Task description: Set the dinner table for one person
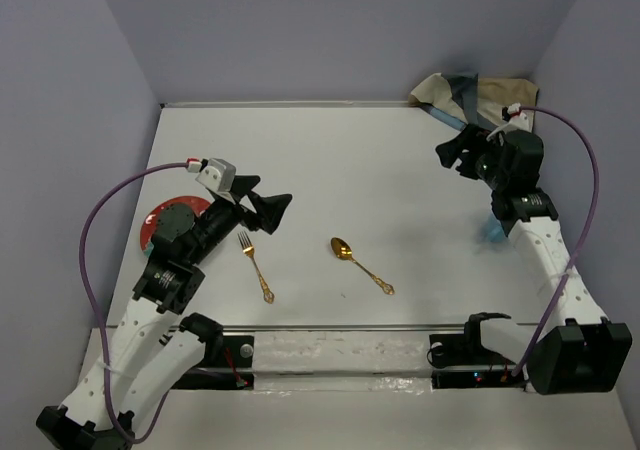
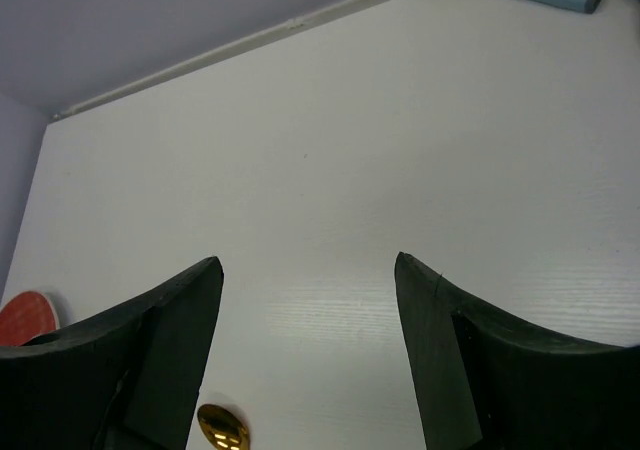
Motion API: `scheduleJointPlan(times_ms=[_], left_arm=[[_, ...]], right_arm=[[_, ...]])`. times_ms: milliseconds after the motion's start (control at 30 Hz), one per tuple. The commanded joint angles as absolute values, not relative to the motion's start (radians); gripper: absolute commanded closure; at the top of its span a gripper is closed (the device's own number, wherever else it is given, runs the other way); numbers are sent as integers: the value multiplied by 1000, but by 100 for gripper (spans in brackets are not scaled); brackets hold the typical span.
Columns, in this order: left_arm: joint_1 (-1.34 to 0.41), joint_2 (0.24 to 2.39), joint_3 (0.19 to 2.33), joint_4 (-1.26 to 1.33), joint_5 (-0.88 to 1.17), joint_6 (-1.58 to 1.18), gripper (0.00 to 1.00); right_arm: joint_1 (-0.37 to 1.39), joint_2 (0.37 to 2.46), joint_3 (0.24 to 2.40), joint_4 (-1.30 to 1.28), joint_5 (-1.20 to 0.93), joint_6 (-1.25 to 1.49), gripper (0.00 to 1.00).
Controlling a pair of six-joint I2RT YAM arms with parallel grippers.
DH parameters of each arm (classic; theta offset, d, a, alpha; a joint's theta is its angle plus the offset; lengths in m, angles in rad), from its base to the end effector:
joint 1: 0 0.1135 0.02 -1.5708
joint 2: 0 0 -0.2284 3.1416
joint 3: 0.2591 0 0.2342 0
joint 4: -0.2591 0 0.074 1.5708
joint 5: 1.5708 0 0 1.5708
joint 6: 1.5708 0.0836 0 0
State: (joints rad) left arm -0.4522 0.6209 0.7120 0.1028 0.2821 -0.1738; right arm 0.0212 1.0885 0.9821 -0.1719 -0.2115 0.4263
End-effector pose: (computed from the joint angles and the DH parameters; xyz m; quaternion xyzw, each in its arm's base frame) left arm 0.1748 -0.1108 0.3565 0.1948 0.6079 -0.3204 0.6999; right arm 0.2948 0.0238 0.3087 0.0974 0.7904 0.2150 0.5652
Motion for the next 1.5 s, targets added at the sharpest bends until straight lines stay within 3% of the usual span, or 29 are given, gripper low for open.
scheduleJointPlan(times_ms=[0,400,600,767,867,967,1167,1467], left_arm=[[-456,609,715,135,308,-147,1],[-454,601,704,146,258,-149,1],[-456,609,701,149,247,-143,1],[-454,624,696,146,218,-132,1],[-453,638,698,143,216,-127,1],[-449,655,698,141,199,-123,1],[-445,703,699,143,196,-114,1],[-434,759,703,135,192,-95,1]], right_arm=[[26,1144,1066,-86,-137,416,25],[26,1454,1247,23,-23,400,31],[26,1687,1411,90,96,420,49],[26,1898,1621,101,205,410,57],[14,1991,1751,104,267,405,54],[3,2107,1842,103,275,439,41],[-40,2284,2064,103,272,574,33],[-109,2558,2383,104,134,722,30]])
